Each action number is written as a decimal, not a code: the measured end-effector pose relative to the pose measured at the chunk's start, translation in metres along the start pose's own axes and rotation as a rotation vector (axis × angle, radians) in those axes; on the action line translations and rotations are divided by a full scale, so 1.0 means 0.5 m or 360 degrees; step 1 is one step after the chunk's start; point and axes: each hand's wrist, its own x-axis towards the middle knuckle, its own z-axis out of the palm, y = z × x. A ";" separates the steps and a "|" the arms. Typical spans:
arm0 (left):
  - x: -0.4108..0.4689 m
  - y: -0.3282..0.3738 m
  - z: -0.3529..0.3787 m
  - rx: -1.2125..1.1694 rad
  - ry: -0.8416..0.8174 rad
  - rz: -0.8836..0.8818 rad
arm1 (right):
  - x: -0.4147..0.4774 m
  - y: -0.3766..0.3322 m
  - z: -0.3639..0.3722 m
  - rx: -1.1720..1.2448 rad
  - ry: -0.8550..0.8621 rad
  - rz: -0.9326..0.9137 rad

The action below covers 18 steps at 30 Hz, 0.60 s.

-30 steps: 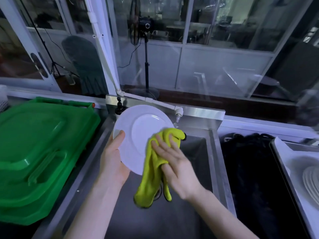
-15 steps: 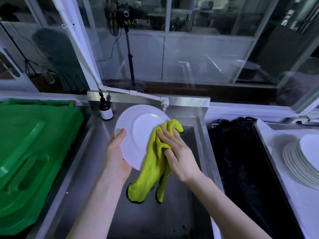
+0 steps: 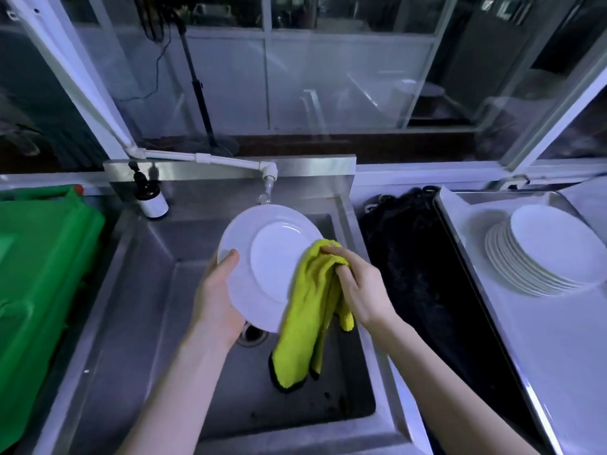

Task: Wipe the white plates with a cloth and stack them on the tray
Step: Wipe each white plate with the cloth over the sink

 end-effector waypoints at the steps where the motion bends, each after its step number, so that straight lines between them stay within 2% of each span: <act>1: 0.001 -0.005 -0.003 0.0049 -0.0041 0.0018 | -0.016 0.024 -0.013 0.0000 0.0030 0.0092; 4: 0.009 -0.027 -0.006 0.0135 -0.0078 0.0039 | -0.057 0.092 -0.038 -0.0122 0.0060 0.0279; 9: 0.003 -0.074 0.018 0.0199 -0.0033 -0.0089 | -0.085 0.178 -0.068 -0.0464 0.0064 0.0540; 12: -0.013 -0.102 0.044 0.0217 -0.0041 -0.0103 | -0.087 0.188 -0.094 -0.0839 -0.0213 0.0664; 14: -0.025 -0.123 0.067 0.0229 -0.0026 -0.0072 | -0.093 0.166 -0.100 -0.1006 -0.0293 0.0382; 16: -0.033 -0.143 0.088 0.0202 0.0016 -0.0028 | -0.107 0.132 -0.101 -0.0941 -0.0249 -0.0074; 18: -0.041 -0.153 0.109 0.0179 0.0059 0.0001 | -0.130 0.111 -0.103 -0.0883 -0.0179 -0.0410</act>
